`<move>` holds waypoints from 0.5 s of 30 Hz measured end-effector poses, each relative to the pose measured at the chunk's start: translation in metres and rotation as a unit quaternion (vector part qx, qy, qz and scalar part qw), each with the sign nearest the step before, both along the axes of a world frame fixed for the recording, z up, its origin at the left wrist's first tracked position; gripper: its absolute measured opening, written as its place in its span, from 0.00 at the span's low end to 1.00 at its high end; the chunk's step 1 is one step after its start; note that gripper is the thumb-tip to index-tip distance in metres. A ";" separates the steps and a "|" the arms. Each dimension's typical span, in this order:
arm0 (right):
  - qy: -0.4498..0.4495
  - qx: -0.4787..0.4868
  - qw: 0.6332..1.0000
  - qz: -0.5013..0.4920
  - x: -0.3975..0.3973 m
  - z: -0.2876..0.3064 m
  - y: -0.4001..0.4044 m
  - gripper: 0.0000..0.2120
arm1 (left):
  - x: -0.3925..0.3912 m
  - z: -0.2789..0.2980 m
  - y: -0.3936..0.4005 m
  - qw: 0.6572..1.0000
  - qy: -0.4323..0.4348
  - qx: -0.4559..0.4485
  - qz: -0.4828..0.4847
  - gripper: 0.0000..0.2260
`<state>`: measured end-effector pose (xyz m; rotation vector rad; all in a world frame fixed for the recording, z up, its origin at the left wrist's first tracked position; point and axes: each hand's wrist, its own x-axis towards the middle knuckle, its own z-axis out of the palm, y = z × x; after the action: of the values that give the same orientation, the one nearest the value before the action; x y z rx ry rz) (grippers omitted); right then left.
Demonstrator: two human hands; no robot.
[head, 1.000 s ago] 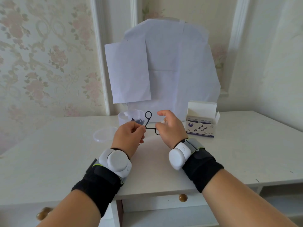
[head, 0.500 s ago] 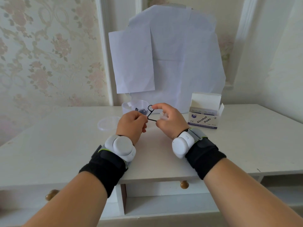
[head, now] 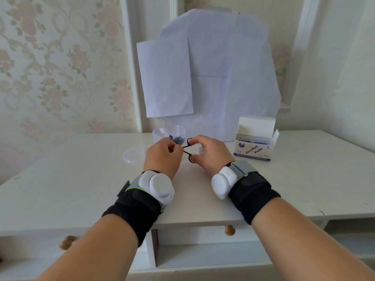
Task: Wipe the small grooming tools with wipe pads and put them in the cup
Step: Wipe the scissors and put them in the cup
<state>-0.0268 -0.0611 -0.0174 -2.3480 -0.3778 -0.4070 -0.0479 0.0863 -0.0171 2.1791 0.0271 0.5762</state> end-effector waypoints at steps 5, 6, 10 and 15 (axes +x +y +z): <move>-0.001 0.001 1.000 -0.008 0.001 0.000 -0.001 0.20 | 0.003 -0.002 0.001 0.999 -0.003 -0.049 -0.022 0.08; -0.003 0.005 1.000 -0.008 0.001 0.000 0.000 0.20 | 0.003 -0.003 0.002 0.998 -0.005 -0.063 -0.030 0.08; -0.001 0.037 0.999 -0.023 0.000 0.000 0.002 0.18 | 0.001 -0.002 0.000 0.993 -0.009 -0.089 -0.071 0.08; -0.004 0.043 0.999 -0.030 -0.002 0.002 0.002 0.16 | -0.001 -0.002 -0.002 0.990 0.001 -0.098 -0.098 0.09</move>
<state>-0.0283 -0.0587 -0.0154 -2.2786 -0.2898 -0.4532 -0.0487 0.0842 -0.0195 1.9643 -0.1218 0.4398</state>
